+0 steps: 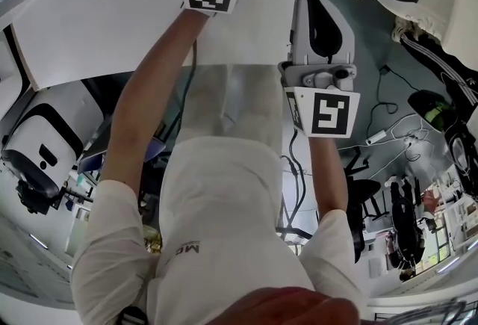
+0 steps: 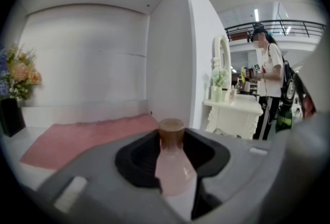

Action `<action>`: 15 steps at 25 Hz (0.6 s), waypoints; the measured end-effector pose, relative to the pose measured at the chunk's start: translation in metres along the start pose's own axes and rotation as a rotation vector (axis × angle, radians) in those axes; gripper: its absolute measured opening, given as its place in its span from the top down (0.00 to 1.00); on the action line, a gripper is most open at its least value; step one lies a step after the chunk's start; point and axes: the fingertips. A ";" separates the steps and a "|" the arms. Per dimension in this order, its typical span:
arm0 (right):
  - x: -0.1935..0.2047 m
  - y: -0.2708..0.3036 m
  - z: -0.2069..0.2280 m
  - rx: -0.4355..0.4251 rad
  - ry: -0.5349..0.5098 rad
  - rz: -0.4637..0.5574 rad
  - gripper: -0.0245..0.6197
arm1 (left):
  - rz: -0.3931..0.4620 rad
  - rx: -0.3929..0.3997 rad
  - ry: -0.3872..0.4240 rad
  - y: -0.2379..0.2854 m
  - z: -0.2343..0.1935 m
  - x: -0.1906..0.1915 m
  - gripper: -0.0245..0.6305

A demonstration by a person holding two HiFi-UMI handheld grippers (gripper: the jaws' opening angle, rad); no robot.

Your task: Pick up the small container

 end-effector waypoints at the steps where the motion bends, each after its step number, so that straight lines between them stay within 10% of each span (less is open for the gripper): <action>1: 0.001 0.000 0.001 0.002 0.002 0.000 0.97 | 0.004 0.009 0.001 -0.004 0.002 -0.001 0.75; 15: -0.028 -0.017 -0.005 0.011 -0.035 0.013 0.97 | 0.010 0.051 -0.050 -0.088 0.034 -0.023 0.75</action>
Point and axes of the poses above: the fingertips, and each gripper's own axes: y forward along the fingers, z to its right, x out of its underside, and after that the axes turned 11 degrees about -y, right-handed
